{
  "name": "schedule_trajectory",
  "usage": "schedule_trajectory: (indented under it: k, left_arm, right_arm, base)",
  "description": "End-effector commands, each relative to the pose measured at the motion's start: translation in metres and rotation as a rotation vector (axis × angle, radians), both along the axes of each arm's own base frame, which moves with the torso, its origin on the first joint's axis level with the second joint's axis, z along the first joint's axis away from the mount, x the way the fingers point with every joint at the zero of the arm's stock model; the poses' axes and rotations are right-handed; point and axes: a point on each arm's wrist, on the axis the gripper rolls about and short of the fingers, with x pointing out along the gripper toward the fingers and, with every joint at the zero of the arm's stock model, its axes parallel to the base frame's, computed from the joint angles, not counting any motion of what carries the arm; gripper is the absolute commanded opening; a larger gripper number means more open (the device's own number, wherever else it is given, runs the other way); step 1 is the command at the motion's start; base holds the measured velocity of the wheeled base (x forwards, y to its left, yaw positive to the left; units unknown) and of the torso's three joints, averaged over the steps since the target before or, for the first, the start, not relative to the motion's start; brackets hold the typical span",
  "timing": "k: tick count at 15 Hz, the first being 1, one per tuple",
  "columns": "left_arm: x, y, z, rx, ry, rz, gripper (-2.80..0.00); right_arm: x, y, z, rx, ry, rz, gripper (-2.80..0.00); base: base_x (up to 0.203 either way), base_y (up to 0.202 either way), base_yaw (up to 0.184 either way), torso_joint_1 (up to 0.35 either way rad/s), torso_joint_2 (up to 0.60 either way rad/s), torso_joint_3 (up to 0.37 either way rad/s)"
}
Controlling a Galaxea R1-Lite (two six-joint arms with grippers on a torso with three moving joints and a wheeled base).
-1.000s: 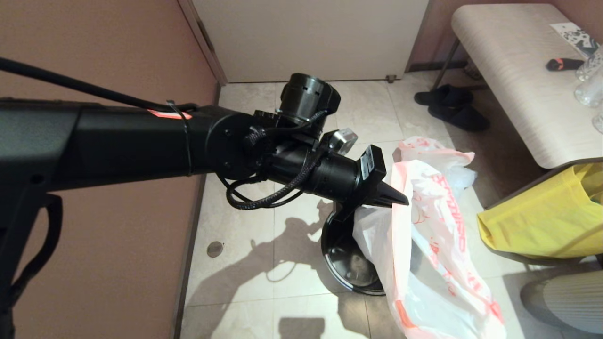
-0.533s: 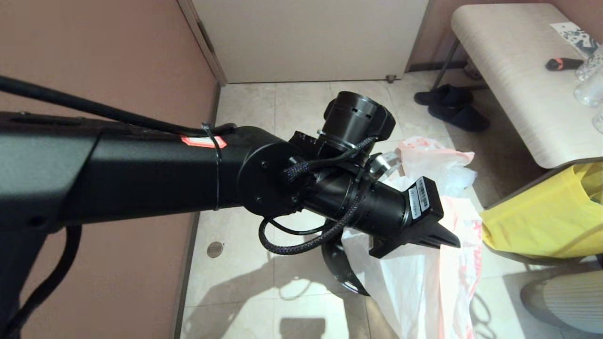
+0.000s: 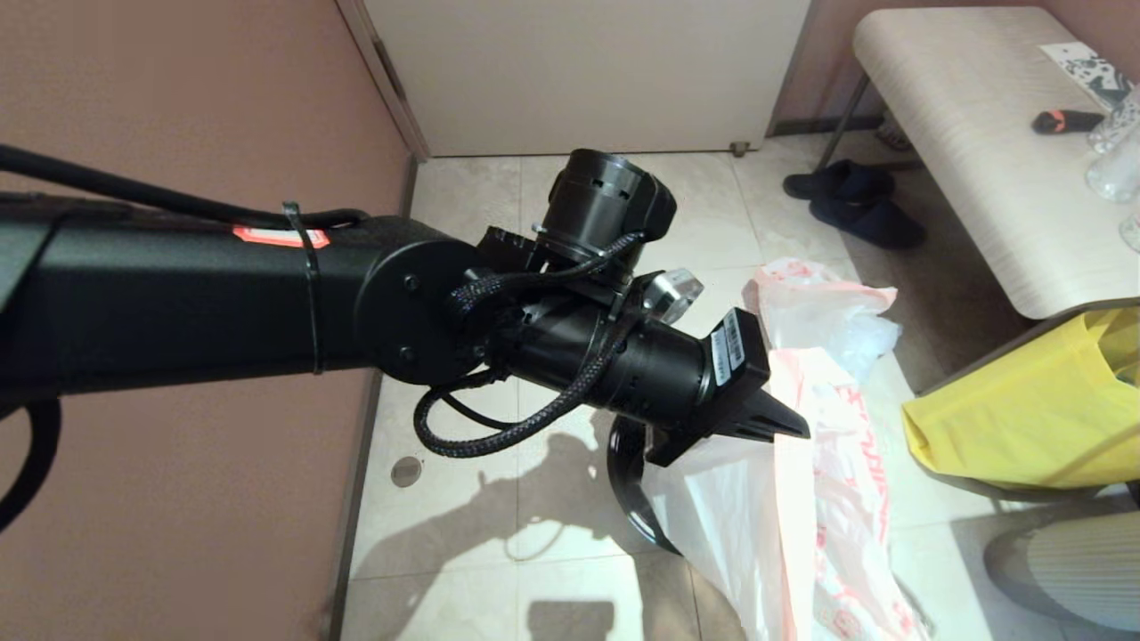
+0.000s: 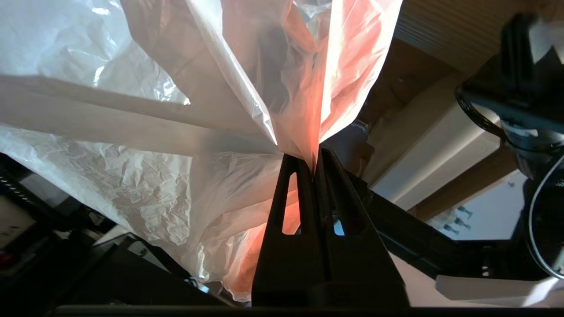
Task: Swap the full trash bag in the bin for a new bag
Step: Put the new garbage bag on the trash can
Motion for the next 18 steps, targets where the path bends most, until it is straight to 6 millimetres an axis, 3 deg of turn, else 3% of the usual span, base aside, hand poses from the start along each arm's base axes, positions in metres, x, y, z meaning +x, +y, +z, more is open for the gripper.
schedule_trajectory:
  k: [1,4,7,11,15,16,18]
  left_arm:
    - [0.011,0.006,-0.006,0.011,-0.005,0.017,-2.80]
    - [0.034,0.020,-0.017,-0.001,-0.009,-0.008,-2.80]
    - [0.053,0.032,-0.026,-0.018,-0.004,-0.020,-2.80]
    - [0.064,0.026,-0.033,-0.053,-0.038,-0.023,-2.80]
    - [0.074,0.022,-0.040,-0.054,-0.078,0.015,-2.80]
    - [0.076,0.023,-0.040,-0.052,-0.090,0.029,0.00]
    - [0.076,0.027,-0.032,-0.061,-0.118,0.026,0.00]
  right_arm:
    - [0.006,0.007,-0.009,0.036,0.077,0.068,-2.80]
    - [0.018,0.025,-0.023,0.044,0.193,0.206,-2.80]
    - [0.045,0.043,-0.045,0.023,0.329,0.293,-2.80]
    - [0.080,0.067,-0.066,-0.054,0.381,0.392,-2.80]
    - [0.094,0.086,-0.078,-0.137,0.401,0.428,-2.80]
    - [0.097,0.088,-0.080,-0.140,0.399,0.432,-2.80]
    - [0.102,0.090,-0.083,-0.141,0.404,0.435,-2.80]
  base:
    - [0.000,0.000,0.000,0.000,0.00,0.000]
    - [0.000,0.000,0.000,0.000,0.00,0.000]
    - [0.000,0.000,0.000,0.000,0.00,0.000]
    - [0.000,0.000,0.000,0.000,0.00,0.000]
    - [0.000,0.000,0.000,0.000,0.00,0.000]
    - [0.000,0.000,0.000,0.000,0.00,0.000]
    - [0.000,0.000,0.000,0.000,0.00,0.000]
